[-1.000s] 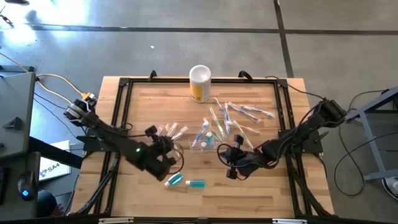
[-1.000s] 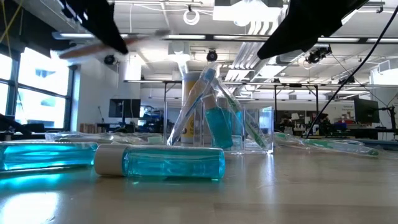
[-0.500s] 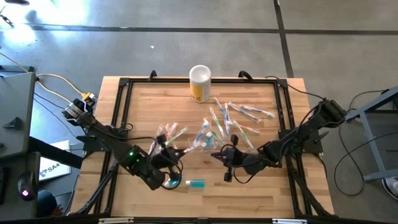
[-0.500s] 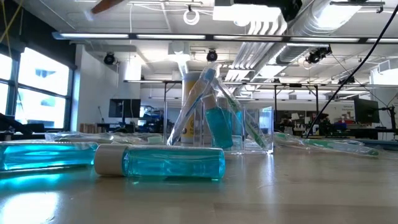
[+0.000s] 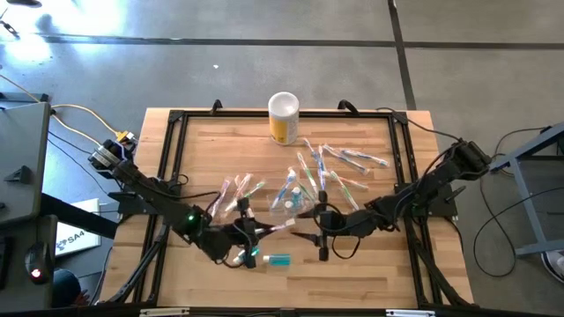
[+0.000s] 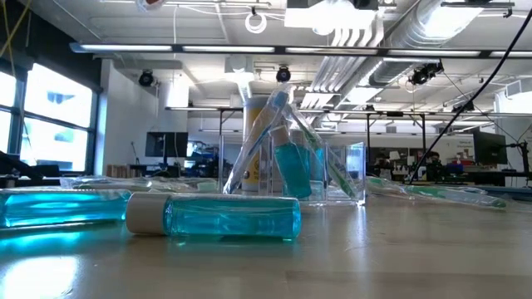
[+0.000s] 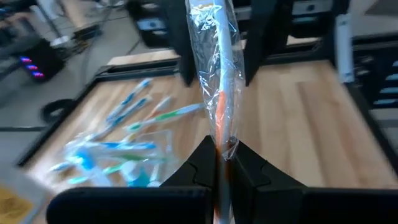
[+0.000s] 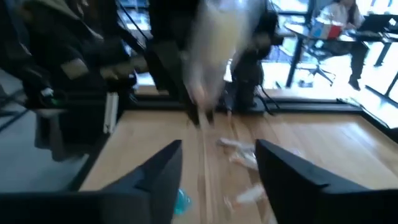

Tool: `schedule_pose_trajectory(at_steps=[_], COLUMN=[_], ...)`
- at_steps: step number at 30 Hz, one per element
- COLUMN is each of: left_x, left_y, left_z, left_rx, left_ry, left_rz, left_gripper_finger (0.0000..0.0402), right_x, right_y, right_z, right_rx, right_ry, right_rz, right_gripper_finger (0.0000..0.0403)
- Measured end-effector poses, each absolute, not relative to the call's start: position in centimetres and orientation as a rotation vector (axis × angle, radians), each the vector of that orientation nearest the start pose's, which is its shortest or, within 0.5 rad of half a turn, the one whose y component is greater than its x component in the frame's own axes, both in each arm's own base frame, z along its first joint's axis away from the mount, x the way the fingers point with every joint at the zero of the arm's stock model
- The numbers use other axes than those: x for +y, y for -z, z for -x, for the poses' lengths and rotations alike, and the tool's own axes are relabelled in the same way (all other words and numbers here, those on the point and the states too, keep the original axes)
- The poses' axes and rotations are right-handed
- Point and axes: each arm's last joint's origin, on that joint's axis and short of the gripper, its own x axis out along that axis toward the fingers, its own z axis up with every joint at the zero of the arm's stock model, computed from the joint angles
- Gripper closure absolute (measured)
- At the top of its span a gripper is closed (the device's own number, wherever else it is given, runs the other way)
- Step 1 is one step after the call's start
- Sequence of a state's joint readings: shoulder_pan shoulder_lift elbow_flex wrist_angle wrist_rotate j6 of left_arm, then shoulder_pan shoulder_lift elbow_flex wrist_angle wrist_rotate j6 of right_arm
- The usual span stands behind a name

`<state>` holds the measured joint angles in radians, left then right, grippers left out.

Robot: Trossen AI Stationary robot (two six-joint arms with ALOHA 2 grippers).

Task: Pick & Place toothbrushing station
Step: Put the orange toothbrush in the transparent organizer

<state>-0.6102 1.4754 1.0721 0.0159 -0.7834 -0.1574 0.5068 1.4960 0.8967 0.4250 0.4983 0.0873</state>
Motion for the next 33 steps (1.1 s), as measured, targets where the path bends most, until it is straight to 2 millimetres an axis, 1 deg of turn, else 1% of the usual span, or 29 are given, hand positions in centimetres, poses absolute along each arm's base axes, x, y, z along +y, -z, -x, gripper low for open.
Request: schedule_pose_trajectory(at_steps=[3, 6, 9, 12, 15, 21, 27, 30, 33], left_x=[-16.1, -15.3, -14.7, -14.1, -14.0, -14.1, -14.1, -14.1, -14.1], left_y=[-28.8, -28.1, -26.9, -26.5, -26.1, -26.4, -26.5, -26.5, -26.6], left_z=[-28.5, -29.5, -30.3, -31.1, -31.2, -31.2, -31.3, -31.3, -31.3], left_rx=[0.268, 0.253, 0.278, 0.279, 0.296, 0.272, 0.264, 0.264, 0.262], left_ry=[-0.163, -0.135, -0.123, -0.128, -0.133, -0.143, -0.13, -0.13, -0.13], left_rz=[-0.067, -0.04, -0.049, -0.041, -0.057, -0.084, -0.077, -0.076, -0.075], left_gripper_finger=[0.0392, 0.0392, 0.0392, 0.0392, 0.0392, 0.0391, 0.0391, 0.0391, 0.0391], right_x=[14.3, 13.9, 13.5, 13.2, 13.2, 13.1, 13.1, 13.1, 13.1], right_y=[-26.5, -26.6, -26.6, -26.6, -26.4, -26.0, -26.0, -26.0, -26.0], right_z=[-29.7, -29.9, -30.0, -30.2, -30.2, -30.1, -30.1, -30.1, -30.1], right_rx=[0.123, 0.117, 0.117, 0.118, 0.131, 0.174, 0.173, 0.173, 0.173], right_ry=[-0.016, -0.008, 0.003, 0.014, 0.015, 0.017, 0.017, 0.017, 0.014], right_rz=[-0.013, -0.018, -0.019, -0.021, -0.013, 0.007, 0.009, 0.011, 0.025], right_gripper_finger=[0.017, 0.015, 0.0143, 0.0147, 0.0165, 0.0215, 0.026, 0.0293, 0.0334])
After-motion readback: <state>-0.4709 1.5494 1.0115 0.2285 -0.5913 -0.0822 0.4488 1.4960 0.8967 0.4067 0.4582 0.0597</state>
